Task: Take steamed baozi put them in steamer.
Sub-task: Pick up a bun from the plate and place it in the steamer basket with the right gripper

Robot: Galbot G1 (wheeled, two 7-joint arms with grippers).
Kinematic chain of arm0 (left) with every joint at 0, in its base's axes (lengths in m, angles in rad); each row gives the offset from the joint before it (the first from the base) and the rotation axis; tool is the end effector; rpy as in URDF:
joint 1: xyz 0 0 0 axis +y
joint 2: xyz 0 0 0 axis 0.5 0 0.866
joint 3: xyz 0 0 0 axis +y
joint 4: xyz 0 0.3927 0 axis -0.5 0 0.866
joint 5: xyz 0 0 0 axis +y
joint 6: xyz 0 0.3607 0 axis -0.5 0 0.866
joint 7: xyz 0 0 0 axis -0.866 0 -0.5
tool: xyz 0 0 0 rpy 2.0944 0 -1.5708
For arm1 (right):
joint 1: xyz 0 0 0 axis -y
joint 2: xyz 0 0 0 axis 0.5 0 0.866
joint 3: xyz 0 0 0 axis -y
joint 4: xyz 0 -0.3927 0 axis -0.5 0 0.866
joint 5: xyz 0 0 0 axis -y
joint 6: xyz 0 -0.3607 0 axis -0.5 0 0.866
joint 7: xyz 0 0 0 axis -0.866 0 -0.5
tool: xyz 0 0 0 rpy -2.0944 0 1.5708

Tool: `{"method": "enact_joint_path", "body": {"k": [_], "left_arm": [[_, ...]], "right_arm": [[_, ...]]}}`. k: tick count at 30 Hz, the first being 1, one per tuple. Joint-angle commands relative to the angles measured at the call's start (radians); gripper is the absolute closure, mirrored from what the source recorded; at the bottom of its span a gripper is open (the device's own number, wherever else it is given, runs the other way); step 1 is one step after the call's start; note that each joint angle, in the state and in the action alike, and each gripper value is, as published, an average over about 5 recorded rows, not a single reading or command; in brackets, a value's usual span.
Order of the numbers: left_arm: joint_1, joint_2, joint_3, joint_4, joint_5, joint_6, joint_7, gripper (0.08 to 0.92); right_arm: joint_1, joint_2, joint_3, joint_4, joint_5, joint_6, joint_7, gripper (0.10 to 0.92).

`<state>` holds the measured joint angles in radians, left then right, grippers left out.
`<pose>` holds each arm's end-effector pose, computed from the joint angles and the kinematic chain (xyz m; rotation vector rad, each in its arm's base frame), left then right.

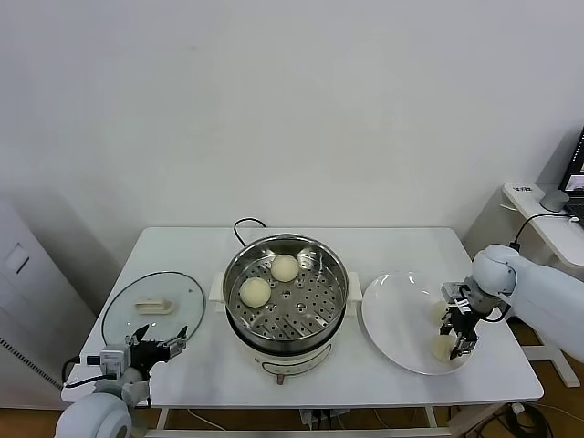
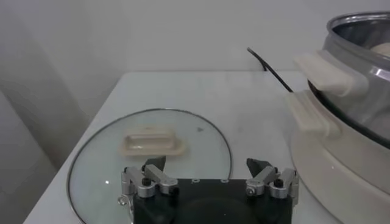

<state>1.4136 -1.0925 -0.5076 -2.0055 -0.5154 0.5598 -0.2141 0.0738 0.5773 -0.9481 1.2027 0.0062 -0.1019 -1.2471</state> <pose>0.2279 0.1062 -0.3190 -0.0222 -2.5957 -0.0532 0.5240 -0.2550 -0.2160 1.3544 -1.2078 1.1911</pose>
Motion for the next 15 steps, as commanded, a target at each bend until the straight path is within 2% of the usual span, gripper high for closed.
{"method": "enact_joint_path", "body": {"k": [1,10,15], "left_arm": [[-0.001,-0.001,0.001,-0.001,0.002,0.001,-0.001,0.177],[0.006,-0.003,0.002,-0.007,0.003,-0.001,-0.001,0.177],[0.009,0.000,0.002,-0.012,0.003,-0.001,-0.002,0.177]], "right_arm": [[0.394,0.022,-0.185,0.059,0.140,0.018,-0.009,0.533],[0.619,0.261,-0.241,0.035,0.366,0.239,0.005,0.528],[0.636,0.371,-0.214,0.037,0.398,0.341,-0.004,0.525]]}}
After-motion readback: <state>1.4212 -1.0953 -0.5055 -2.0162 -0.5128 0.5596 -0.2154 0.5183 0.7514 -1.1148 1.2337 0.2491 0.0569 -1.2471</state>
